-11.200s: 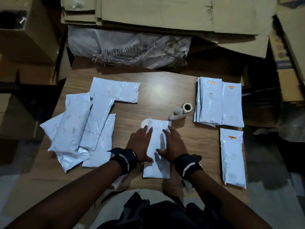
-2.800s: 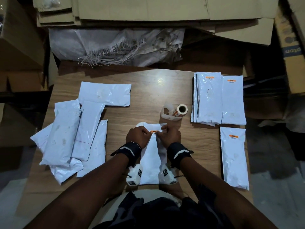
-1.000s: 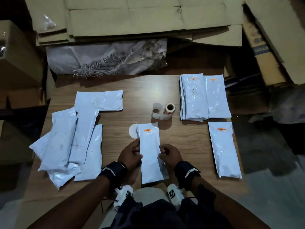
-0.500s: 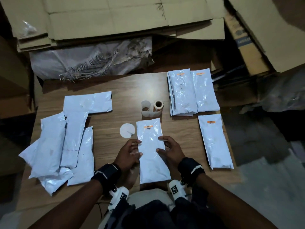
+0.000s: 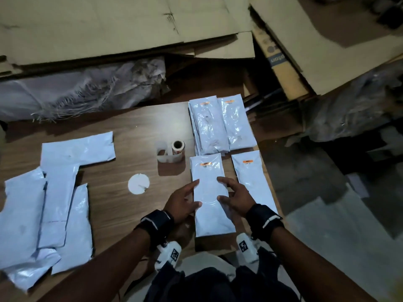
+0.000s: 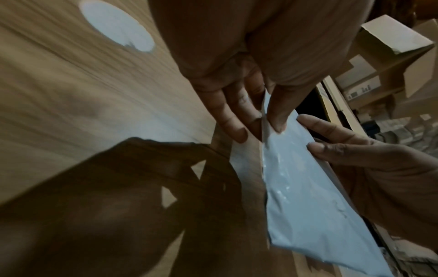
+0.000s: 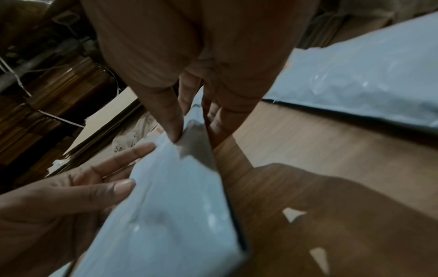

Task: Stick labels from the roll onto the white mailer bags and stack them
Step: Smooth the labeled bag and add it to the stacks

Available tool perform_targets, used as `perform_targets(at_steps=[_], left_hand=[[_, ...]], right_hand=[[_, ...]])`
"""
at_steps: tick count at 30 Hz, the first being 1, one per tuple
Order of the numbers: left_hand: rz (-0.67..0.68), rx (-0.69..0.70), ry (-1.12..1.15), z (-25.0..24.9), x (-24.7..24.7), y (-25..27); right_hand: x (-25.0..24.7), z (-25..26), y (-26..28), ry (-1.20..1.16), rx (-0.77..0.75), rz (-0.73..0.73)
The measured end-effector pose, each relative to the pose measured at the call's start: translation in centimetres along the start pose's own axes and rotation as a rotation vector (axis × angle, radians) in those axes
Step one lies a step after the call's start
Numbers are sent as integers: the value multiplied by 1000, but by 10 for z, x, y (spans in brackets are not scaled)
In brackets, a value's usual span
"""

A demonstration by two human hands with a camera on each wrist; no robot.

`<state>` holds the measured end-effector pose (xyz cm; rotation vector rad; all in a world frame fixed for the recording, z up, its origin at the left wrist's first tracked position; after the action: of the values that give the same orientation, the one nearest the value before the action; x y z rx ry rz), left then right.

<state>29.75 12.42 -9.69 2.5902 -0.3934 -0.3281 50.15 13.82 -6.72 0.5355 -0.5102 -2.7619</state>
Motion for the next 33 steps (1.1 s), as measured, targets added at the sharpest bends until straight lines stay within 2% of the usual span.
perform_targets(at_steps=[5, 12, 18, 22, 24, 26, 27, 30, 33], left_hand=[[20, -83, -107, -9, 36, -23], [1, -147, -398, -11, 61, -36], [-39, -108, -601, -13, 72, -34], [-110, -109, -808, -27, 68, -31], [-154, -32, -957, -40, 64, -33], [-107, 52, -1065, -45, 68, -39], [-56, 82, -1106, -44, 71, -43], [91, 127, -1204, -36, 84, -56], [149, 124, -1243, -29, 91, -62]], right_hand=[[-28, -17, -3, 105, 83, -37], [-44, -38, -17, 352, 149, 24], [-47, -37, -25, 590, 92, 69], [-58, -21, -21, 793, -102, -48], [-67, -16, -18, 823, -195, -168], [-78, -21, -16, 831, -202, -269], [-82, -29, -17, 855, -152, -265], [-84, -69, -21, 982, 69, -67], [-73, -87, -22, 1005, 35, 38]])
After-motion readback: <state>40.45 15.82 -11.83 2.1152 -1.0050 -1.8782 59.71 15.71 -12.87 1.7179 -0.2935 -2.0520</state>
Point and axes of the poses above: each hand's wrist, its own y-axis away from the middle knuckle, its own x-axis out of the palm, z = x × y, the point moved 6 cm from there along -y, towards the middle knuckle, and after that the axes turned 5 degrees about -x, right-handed, at the moved point
